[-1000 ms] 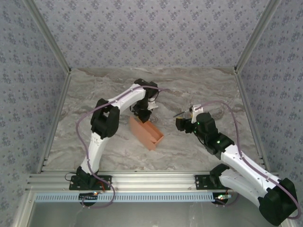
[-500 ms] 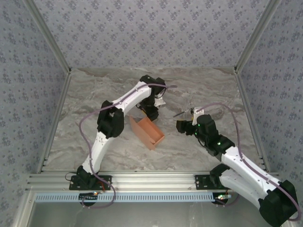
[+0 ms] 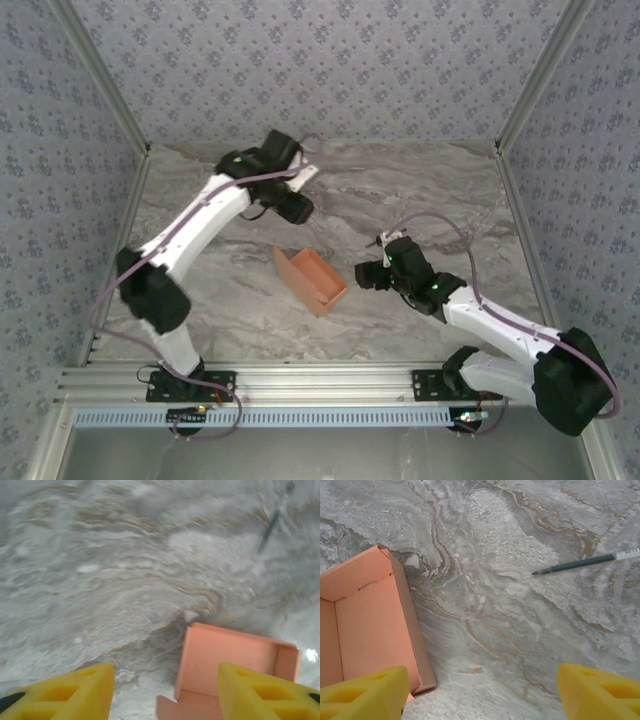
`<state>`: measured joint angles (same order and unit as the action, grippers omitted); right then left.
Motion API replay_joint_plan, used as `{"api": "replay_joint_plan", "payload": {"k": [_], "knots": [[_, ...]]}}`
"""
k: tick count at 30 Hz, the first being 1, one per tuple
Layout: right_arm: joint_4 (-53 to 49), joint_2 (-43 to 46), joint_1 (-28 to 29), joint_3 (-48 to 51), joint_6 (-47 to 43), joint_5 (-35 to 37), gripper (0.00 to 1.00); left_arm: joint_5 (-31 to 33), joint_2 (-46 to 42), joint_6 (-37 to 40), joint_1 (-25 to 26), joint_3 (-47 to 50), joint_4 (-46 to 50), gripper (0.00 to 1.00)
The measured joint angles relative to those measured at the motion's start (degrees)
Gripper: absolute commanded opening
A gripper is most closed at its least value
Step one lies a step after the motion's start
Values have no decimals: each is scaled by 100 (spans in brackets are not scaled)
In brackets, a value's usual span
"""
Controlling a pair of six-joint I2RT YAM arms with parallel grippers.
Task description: Fold the paper box
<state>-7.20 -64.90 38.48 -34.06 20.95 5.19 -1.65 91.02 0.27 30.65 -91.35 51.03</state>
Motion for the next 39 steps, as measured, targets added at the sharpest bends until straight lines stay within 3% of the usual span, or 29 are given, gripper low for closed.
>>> {"api": "replay_joint_plan", "payload": {"k": [8, 16, 23, 30, 39], "knots": [[-81, -693, 144, -437, -114, 101, 79, 278, -2000, -1349, -1062, 3244, -1593, 60], [-452, -1355, 114, -1084, -330, 315, 80, 131, -2492, -2216, -1178, 4876, -2507, 59], [-811, -1853, 85, -1475, -509, 463, 79, -116, -2273, -2826, -645, 5781, -3191, 59], [-1084, -1954, 17, -1587, -603, 599, 79, -328, -1908, -3615, -28, 6502, -4529, 59], [-1255, -1919, -195, -1602, -599, 590, 79, -398, -1126, -4201, 142, 6325, -5807, 59]]}}
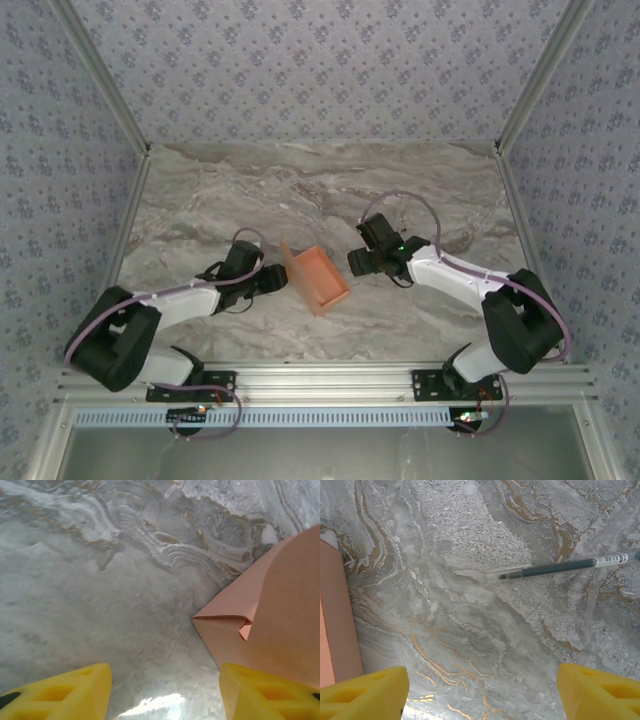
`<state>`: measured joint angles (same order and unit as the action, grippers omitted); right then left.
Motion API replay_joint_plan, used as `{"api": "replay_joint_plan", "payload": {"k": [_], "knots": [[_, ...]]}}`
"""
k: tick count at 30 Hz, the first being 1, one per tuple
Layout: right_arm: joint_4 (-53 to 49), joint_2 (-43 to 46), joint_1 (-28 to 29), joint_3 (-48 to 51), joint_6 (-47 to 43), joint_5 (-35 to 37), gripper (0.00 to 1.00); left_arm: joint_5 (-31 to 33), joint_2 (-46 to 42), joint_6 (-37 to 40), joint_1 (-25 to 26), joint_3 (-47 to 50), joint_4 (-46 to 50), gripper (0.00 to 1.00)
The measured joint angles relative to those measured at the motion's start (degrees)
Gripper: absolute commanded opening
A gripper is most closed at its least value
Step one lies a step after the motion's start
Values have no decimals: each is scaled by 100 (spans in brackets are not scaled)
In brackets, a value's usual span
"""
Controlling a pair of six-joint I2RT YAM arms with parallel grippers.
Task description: Fold the paper box
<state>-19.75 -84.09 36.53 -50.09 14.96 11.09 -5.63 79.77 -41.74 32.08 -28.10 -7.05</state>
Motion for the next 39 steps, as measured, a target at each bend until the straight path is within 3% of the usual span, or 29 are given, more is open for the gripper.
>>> {"api": "replay_joint_plan", "payload": {"k": [10, 18, 29, 35, 39], "knots": [[-48, 726, -216, 752, 273, -330, 78, -127, 1416, -76, 260, -1327, -564, 58], [-175, 1373, 50, 1475, 616, -356, 76, -319, 2192, 140, 295, -2312, -557, 58], [136, 1943, 1102, 2046, 1064, -251, 77, -133, 1692, 662, -330, -2503, 11, 60], [581, 1519, 1856, 2046, 1370, -136, 70, 70, 883, 796, -623, -2138, 149, 60], [754, 970, 2286, 1878, 1537, -142, 60, 168, 529, 837, -767, -1869, 282, 60]]}}
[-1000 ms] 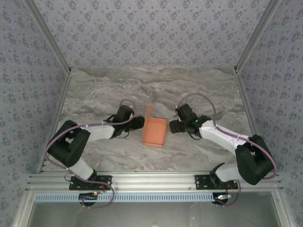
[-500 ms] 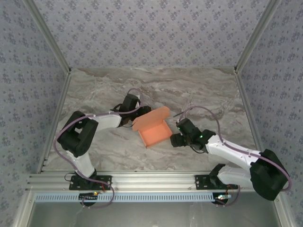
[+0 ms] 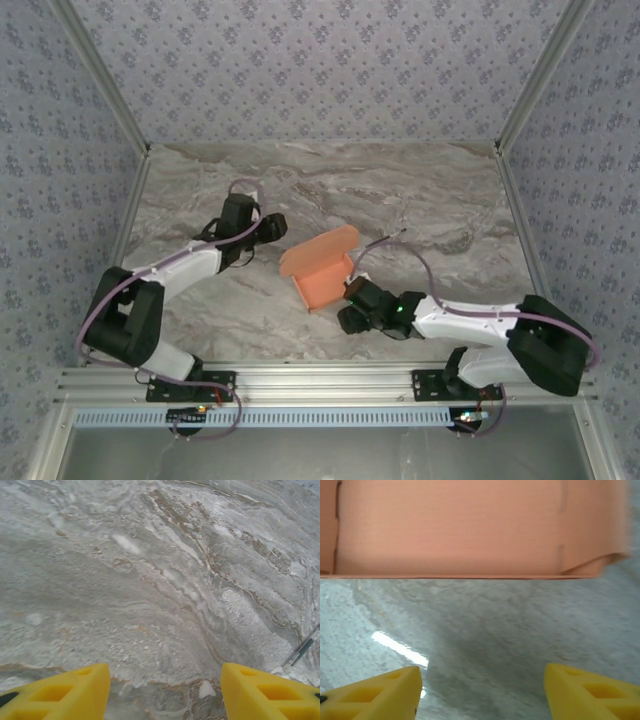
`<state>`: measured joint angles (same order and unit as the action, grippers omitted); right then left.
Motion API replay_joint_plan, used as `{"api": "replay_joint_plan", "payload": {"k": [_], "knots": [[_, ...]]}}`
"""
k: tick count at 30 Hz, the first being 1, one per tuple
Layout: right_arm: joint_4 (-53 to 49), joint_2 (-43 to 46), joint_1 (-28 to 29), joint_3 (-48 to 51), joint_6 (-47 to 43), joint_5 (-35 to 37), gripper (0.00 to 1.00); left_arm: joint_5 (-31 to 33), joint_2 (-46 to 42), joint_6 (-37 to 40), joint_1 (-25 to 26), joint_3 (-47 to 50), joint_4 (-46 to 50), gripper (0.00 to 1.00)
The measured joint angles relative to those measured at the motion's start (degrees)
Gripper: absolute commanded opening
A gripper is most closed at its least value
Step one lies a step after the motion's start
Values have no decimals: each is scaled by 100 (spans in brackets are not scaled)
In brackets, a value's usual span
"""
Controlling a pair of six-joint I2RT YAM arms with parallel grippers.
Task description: Fold the paper box
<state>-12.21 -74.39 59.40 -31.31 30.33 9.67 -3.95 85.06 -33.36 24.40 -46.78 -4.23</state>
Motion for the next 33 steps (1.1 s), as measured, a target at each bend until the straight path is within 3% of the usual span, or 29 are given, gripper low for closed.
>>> {"api": "replay_joint_plan", "payload": {"k": [6, 15, 28, 33], "knots": [[177, -881, 345, -649, 149, 125, 51, 63, -289, 63, -254, 240, 203, 61], [374, -1541, 356, -1224, 321, 494, 43, 146, -898, 101, -494, 505, 321, 61], [901, -2280, -70, -1836, 313, 627, 44, 490, -1534, 229, -800, 885, 662, 62], [1036, -2354, -254, -2081, 181, 616, 50, 595, -1871, 240, -994, 1139, 802, 64]]}}
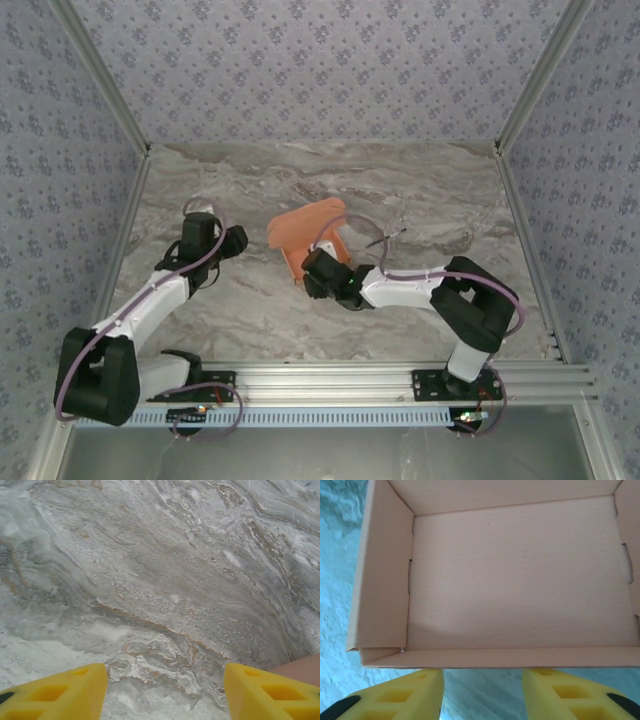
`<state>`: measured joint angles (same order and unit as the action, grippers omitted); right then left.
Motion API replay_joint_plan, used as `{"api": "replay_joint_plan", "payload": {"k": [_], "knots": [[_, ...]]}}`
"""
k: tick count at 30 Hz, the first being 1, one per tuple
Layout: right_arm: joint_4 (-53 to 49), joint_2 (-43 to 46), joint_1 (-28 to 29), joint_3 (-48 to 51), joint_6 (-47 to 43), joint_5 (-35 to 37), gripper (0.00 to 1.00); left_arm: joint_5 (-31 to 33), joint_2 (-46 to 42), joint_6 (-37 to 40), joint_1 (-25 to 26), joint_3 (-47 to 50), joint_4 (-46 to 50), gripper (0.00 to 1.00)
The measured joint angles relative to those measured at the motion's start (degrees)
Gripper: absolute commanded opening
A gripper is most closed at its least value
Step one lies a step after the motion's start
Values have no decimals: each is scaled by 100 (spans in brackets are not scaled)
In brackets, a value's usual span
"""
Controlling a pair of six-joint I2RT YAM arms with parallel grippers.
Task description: Fold the paper box
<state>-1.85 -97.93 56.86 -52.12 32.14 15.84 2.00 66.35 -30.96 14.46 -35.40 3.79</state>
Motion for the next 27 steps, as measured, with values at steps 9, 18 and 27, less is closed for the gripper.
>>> {"api": "replay_joint_plan", "payload": {"k": [9, 18, 27], "knots": [[-619, 846, 157, 201, -170, 66, 63, -555, -640, 98, -11, 166, 107, 71], [-1272, 2435, -1327, 387, -610, 258, 72, -1226, -1300, 114, -11, 293, 258, 75], [-1335, 1259, -3418, -186, -1025, -592, 75, -1648, -1504, 275, -11, 295, 455, 79]]}}
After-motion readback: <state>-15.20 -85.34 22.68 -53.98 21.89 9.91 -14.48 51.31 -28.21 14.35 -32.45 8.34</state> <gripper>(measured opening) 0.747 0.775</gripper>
